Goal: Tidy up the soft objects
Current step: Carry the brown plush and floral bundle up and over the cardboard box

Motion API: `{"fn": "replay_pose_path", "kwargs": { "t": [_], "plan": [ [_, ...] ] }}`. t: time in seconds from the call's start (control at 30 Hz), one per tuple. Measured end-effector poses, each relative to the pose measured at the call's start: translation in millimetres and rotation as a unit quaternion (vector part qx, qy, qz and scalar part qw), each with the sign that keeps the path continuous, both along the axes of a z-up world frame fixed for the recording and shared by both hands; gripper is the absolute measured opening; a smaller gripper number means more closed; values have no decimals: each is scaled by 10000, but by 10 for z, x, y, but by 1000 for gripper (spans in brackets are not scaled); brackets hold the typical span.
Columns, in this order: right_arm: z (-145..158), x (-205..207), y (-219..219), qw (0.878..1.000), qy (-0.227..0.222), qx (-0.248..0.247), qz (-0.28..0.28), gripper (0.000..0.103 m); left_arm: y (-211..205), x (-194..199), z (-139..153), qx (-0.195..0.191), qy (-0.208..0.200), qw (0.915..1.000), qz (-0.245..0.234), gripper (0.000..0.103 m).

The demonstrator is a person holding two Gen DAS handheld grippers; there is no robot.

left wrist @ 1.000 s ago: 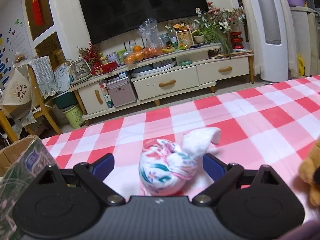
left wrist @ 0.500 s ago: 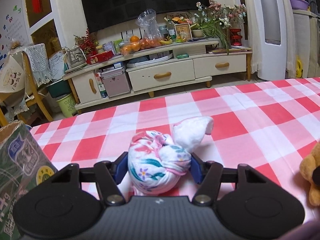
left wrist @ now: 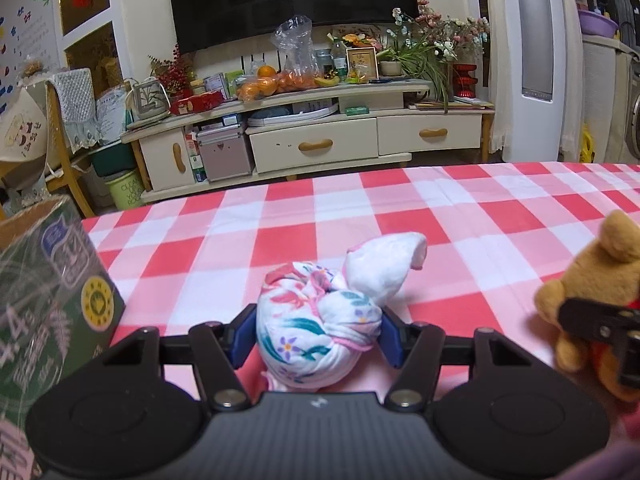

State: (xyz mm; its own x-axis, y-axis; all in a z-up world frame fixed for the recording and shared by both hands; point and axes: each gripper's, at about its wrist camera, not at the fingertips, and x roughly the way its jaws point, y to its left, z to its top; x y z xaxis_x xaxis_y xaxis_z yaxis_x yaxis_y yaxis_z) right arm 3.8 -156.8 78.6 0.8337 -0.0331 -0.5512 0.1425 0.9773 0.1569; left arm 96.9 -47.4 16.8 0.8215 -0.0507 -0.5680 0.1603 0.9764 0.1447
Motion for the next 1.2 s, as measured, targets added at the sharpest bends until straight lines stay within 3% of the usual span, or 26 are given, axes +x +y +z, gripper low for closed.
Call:
{"fn": "replay_pose_path", "kwargs": {
  "t": [0.7, 1.2],
  "plan": [
    [89, -56, 154, 9987, -197, -454, 82, 75, 130, -441, 67, -260, 284, 9992, 53, 60],
    [177, -175, 348, 9956, -411, -824, 177, 75, 363, -771, 341, -527, 222, 9983, 80, 60]
  ]
}}
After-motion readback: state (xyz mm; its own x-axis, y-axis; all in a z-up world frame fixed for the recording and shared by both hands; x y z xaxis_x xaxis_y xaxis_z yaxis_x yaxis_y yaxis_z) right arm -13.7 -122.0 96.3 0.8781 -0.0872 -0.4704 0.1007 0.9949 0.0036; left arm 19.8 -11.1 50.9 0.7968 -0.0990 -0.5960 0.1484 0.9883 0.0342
